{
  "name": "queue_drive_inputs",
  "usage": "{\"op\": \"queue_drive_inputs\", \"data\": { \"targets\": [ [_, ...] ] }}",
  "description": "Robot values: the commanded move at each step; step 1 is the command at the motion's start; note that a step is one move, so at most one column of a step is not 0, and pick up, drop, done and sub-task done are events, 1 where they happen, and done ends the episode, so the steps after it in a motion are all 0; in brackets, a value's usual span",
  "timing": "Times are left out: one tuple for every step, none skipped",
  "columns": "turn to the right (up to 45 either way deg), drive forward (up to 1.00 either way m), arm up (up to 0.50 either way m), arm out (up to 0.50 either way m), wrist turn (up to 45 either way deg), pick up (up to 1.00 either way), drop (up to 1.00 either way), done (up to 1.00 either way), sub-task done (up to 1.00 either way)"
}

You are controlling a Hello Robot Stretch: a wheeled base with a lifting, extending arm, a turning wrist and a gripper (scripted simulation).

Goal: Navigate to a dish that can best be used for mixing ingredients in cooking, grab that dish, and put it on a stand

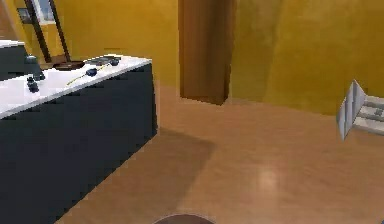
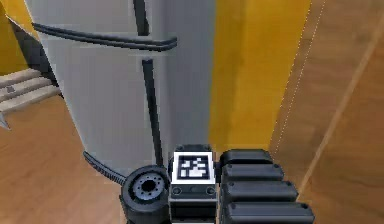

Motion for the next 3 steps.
{"op": "queue_drive_inputs", "data": {
  "targets": [
    [0.0,1.00,0.00,0.00,0.0,0.00,0.00,0.00,0.00],
    [-3.0,0.00,0.00,0.00,0.0,0.00,0.00,0.00,0.00],
    [0.0,1.00,0.00,0.00,0.0,0.00,0.00,0.00,0.00]
  ]
}}
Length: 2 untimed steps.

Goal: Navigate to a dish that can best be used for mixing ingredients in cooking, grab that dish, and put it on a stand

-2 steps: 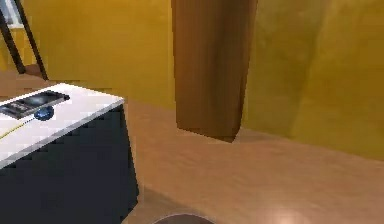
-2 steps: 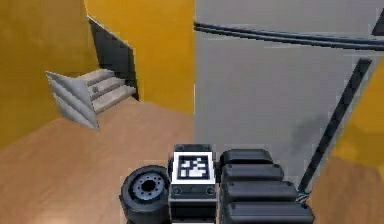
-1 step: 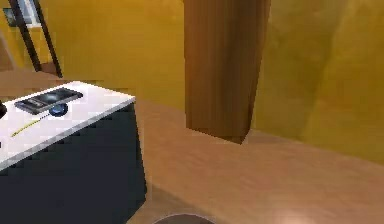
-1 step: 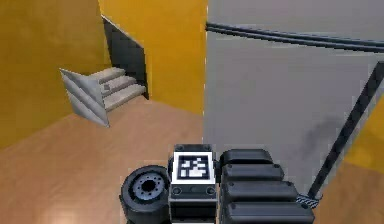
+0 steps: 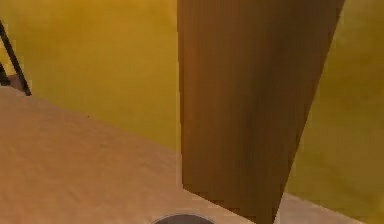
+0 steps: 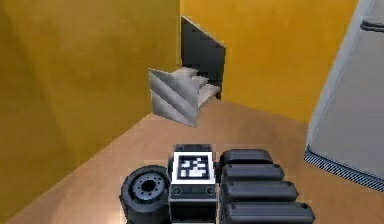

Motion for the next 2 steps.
{"op": "queue_drive_inputs", "data": {
  "targets": [
    [-6.0,0.00,0.00,0.00,0.0,0.00,0.00,0.00,0.00],
    [0.0,0.15,0.00,0.00,0.0,0.00,0.00,0.00,0.00]
  ]
}}
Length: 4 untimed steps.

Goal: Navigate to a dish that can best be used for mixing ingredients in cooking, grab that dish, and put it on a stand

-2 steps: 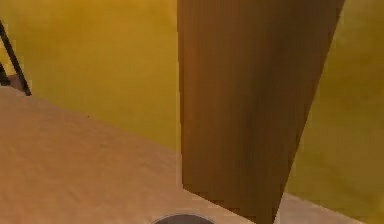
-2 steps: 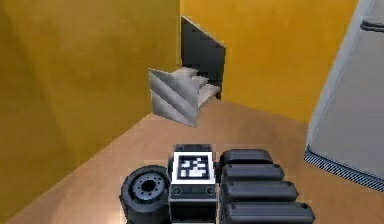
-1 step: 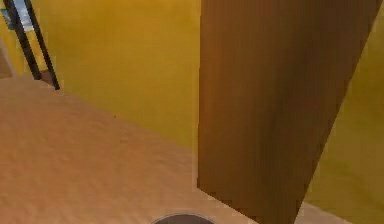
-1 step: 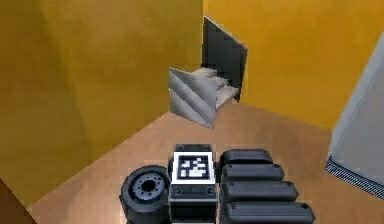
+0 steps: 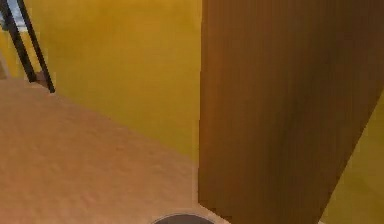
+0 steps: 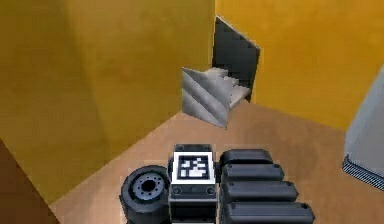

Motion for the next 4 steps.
{"op": "queue_drive_inputs", "data": {
  "targets": [
    [12.0,0.00,0.00,0.00,0.0,0.00,0.00,0.00,0.00],
    [0.0,0.40,0.00,0.00,0.0,0.00,0.00,0.00,0.00],
    [-45.0,0.00,0.00,0.00,0.0,0.00,0.00,0.00,0.00],
    [-12.0,0.00,0.00,0.00,0.0,0.00,0.00,0.00,0.00]
  ]
}}
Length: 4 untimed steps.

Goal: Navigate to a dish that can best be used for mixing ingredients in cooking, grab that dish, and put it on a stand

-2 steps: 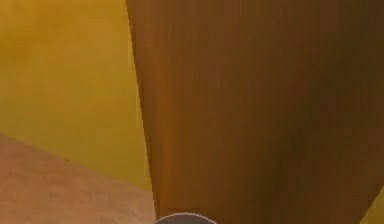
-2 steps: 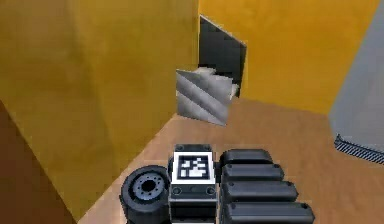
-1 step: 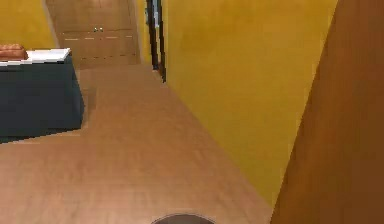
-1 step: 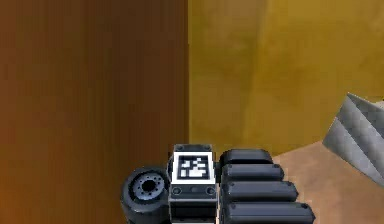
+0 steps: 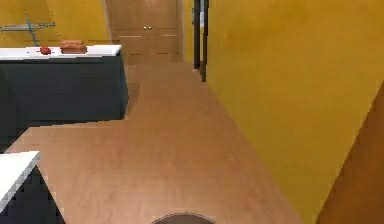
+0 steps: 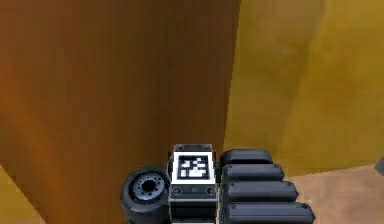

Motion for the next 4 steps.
{"op": "queue_drive_inputs", "data": {
  "targets": [
    [0.0,1.00,0.00,0.00,0.0,0.00,0.00,0.00,0.00],
    [0.0,1.00,0.00,0.00,0.0,0.00,0.00,0.00,0.00],
    [0.0,1.00,0.00,0.00,0.0,0.00,0.00,0.00,0.00],
    [-3.0,0.00,0.00,0.00,0.0,0.00,0.00,0.00,0.00]
  ]
}}
